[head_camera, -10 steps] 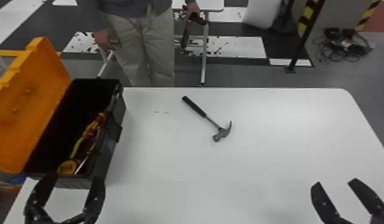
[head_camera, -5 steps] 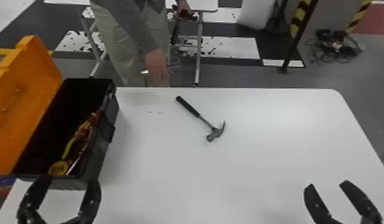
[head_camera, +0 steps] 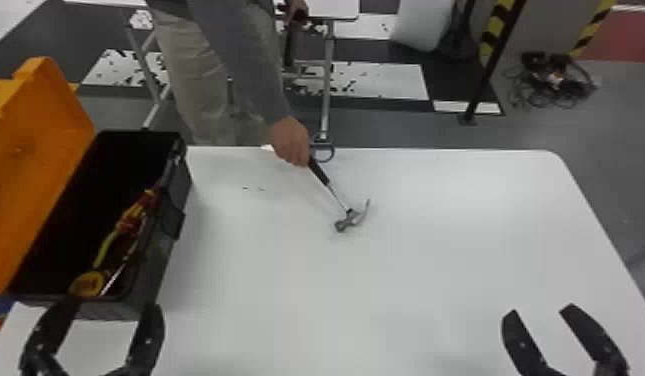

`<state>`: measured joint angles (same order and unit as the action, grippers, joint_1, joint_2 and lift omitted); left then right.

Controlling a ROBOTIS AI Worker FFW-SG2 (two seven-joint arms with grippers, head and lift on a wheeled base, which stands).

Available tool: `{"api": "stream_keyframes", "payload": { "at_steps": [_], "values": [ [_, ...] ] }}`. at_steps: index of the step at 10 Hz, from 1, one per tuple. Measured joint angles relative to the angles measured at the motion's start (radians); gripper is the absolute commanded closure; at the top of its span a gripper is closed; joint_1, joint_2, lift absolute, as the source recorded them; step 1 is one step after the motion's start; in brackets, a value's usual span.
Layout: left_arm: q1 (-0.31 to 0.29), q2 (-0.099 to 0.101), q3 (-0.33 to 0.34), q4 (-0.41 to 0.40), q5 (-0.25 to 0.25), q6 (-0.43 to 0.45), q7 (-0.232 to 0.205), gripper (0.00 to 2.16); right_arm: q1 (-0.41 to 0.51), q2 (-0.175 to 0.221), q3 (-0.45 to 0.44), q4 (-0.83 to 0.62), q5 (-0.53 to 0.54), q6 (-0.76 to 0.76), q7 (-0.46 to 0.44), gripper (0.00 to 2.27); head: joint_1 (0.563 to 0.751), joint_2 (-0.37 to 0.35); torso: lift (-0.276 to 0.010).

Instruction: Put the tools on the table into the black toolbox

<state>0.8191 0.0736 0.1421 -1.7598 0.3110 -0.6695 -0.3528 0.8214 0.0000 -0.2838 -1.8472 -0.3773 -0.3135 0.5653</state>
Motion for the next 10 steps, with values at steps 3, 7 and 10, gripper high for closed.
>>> {"api": "stream_keyframes", "payload": {
  "at_steps": [3,7,10],
  "values": [
    [-0.001,-0.001,-0.005,0.003,-0.008,0.000,0.002,0.02,-0.004,0.000,0.000,0.009,0.000,-0.009,0.001,0.13,0.695,-0.034,-0.075],
    [-0.001,-0.002,-0.011,0.010,-0.021,0.000,0.012,0.02,-0.005,0.000,-0.001,0.030,-0.010,-0.050,0.010,0.13,0.695,-0.046,-0.075],
    [0.001,-0.002,-0.010,0.013,-0.025,-0.003,0.014,0.02,-0.007,0.000,-0.008,0.035,-0.027,-0.063,0.012,0.13,0.695,-0.059,-0.075]
  ]
}}
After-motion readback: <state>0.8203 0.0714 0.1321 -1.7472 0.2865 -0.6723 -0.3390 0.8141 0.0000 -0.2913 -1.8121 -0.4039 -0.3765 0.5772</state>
